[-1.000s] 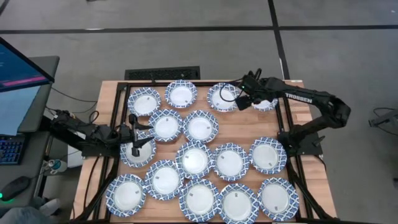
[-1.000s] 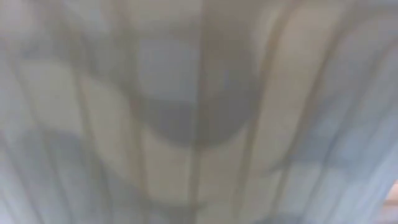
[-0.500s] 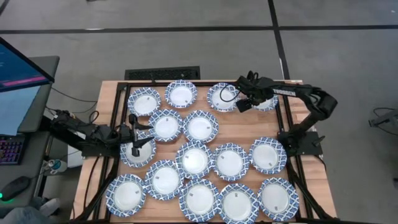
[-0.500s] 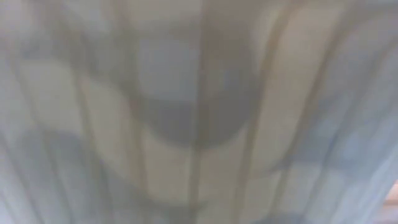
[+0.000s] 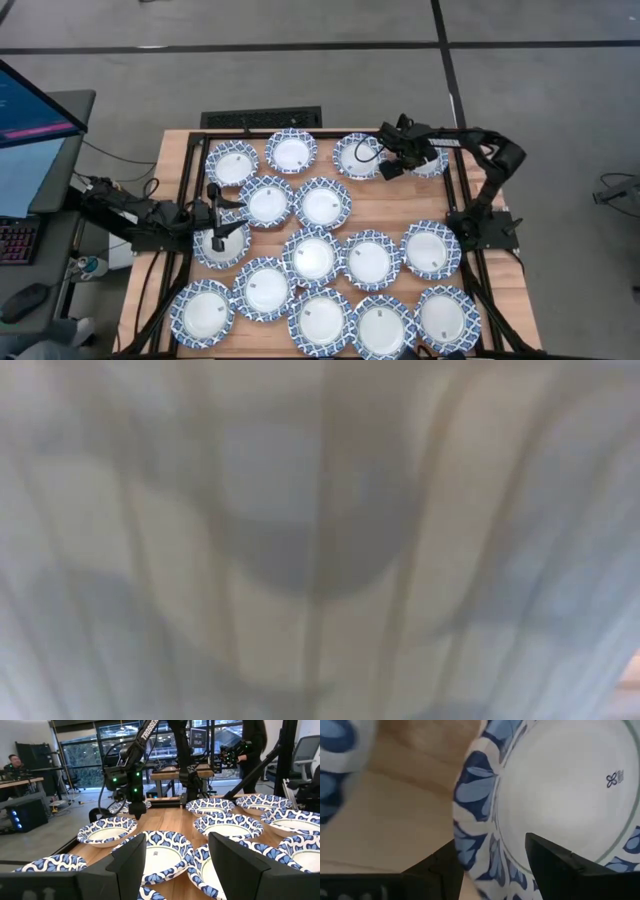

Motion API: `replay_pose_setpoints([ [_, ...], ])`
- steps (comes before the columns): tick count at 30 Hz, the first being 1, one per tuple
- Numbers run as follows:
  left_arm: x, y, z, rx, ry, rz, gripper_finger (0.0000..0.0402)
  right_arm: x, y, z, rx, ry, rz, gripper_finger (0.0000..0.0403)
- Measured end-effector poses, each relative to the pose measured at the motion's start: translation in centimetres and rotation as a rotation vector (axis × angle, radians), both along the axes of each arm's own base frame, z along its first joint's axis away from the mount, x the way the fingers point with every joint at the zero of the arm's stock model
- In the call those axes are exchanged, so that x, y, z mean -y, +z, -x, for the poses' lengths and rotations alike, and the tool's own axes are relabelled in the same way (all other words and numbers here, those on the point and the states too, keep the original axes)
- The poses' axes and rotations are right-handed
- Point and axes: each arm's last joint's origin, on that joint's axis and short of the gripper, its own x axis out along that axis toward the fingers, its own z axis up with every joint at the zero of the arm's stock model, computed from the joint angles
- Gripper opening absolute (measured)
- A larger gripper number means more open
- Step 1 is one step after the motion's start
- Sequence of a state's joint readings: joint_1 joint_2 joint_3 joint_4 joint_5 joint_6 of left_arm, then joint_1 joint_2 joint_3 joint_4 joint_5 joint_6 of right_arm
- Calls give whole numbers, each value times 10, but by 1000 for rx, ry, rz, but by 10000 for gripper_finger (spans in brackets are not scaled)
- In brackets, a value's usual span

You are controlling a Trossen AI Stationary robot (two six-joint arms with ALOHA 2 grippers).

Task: Nest bowls inside each other
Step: Stack the white bowl on the stacked white bowls

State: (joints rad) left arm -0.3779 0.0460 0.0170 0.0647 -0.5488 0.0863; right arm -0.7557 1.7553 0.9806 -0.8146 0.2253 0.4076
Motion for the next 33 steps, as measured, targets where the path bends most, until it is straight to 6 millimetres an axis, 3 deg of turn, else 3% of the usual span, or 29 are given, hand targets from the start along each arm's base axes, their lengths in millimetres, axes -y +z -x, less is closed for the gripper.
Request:
replay_pose_setpoints([
  [5, 0, 0, 0, 0, 0, 0, 208, 0, 0, -1, 11, 0, -3, 173],
  [13, 0, 0, 0, 0, 0, 0, 208, -10, 24, -2, 43, 23, 44, 16],
  [20, 0, 0, 0, 0, 0, 0, 208, -32, 58, -8, 55, 79, 73, 16],
  [26, 0, 0, 0, 0, 0, 0, 208, -71, 87, -35, 48, 344, 188, 10],
  [33, 0, 0, 0, 0, 0, 0, 208, -108, 115, -64, 124, 507, 255, 7],
])
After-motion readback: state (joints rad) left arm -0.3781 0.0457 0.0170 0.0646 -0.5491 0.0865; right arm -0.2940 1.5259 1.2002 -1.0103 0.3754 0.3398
